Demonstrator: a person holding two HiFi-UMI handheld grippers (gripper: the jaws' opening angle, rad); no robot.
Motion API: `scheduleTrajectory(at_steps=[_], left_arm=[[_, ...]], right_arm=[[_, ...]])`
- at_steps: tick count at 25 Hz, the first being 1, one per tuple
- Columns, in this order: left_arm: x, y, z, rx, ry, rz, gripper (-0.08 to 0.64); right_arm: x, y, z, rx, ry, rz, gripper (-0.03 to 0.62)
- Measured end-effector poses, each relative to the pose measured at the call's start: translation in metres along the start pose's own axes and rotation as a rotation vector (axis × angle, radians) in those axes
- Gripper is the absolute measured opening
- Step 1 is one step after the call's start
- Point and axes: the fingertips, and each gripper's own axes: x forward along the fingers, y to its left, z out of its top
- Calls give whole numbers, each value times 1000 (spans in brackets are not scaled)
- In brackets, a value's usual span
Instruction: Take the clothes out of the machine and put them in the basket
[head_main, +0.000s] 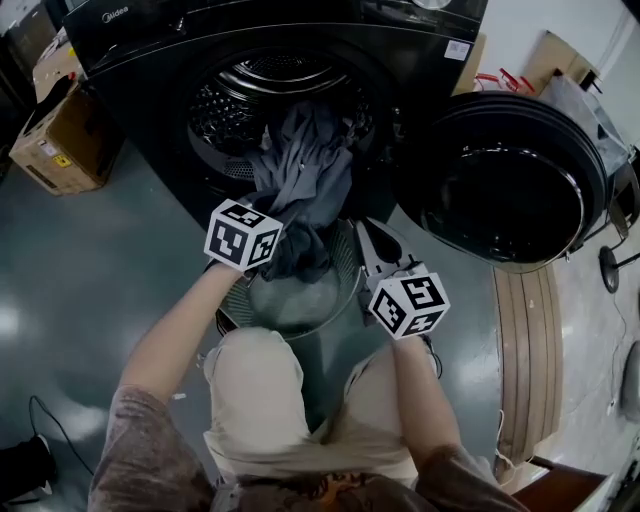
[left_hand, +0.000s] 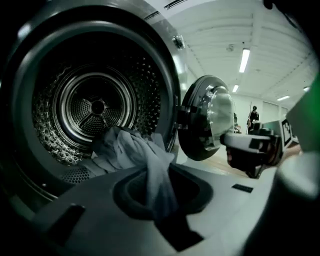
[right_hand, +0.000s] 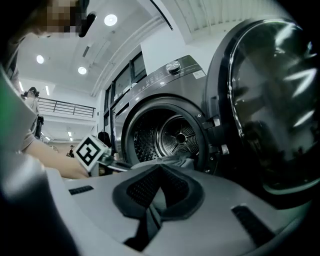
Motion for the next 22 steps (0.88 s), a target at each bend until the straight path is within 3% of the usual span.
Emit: scheduleTrajectory(at_steps=[6,12,14,17,22], left_arm=[[-48,-41,-4,9,-13,-47,69],[-72,-59,-7,24,-16,-43,75],[-74,-55,-9,58,-27,-6,101],[-73,-45,-11,109,-39,47,236],[-68,-27,0,101,-74,88,261]], right_arm=[[5,3,-2,20,-8,31,-3],[11,9,-5,21,-8,53,-3],[12,10,-6,25,-6,55,-3],[8,12,-2,29,-14,60,-3],[1,11,3,24,-25,50,-3]])
